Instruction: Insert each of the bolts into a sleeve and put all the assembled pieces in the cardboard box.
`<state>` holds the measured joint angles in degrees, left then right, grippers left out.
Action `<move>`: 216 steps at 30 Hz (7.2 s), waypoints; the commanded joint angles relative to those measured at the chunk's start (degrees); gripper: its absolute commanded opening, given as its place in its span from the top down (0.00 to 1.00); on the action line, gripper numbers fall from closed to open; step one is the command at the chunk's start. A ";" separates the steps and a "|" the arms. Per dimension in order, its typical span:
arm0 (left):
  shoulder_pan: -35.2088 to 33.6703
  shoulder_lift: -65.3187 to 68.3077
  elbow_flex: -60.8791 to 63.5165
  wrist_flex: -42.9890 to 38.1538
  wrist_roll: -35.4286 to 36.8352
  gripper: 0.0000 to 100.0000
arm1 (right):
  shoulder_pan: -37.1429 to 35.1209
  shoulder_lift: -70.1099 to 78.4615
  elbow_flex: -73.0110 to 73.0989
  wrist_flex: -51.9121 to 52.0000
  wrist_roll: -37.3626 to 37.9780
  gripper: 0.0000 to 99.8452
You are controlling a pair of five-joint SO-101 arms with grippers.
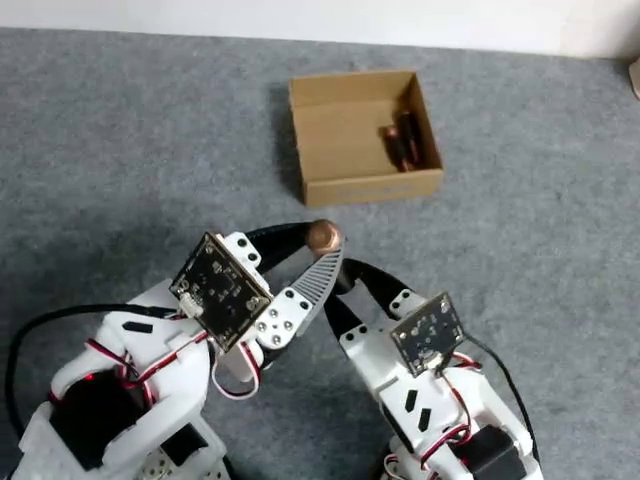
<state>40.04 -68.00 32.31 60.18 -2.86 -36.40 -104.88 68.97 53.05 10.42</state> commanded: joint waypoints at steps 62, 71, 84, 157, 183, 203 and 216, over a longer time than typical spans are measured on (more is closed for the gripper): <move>-11.21 21.67 -1.01 -3.34 -0.79 1.00 | 20.09 -0.48 21.58 -14.20 -0.70 1.00; -11.82 3.38 16.22 -16.88 -0.18 1.00 | 12.62 -0.40 24.84 -22.46 -1.14 1.00; -9.63 -21.41 57.01 -62.95 29.89 1.00 | 12.35 -0.48 26.59 -21.76 -1.14 1.00; -10.77 -21.76 58.24 -57.58 50.02 0.99 | 4.79 -0.48 12.79 -14.20 -0.62 1.00; -7.52 -21.23 54.64 -46.77 46.86 0.99 | 2.33 -0.48 12.26 -9.45 4.57 1.00; -4.00 -21.32 52.00 -33.49 34.99 0.62 | 2.51 -0.48 12.79 -9.10 4.57 1.00; -10.86 -21.32 50.95 -34.55 43.25 0.64 | 2.51 -0.48 13.32 -9.01 4.57 1.00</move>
<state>32.84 -89.19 86.02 27.65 36.70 -33.49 -104.79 84.44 44.09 14.46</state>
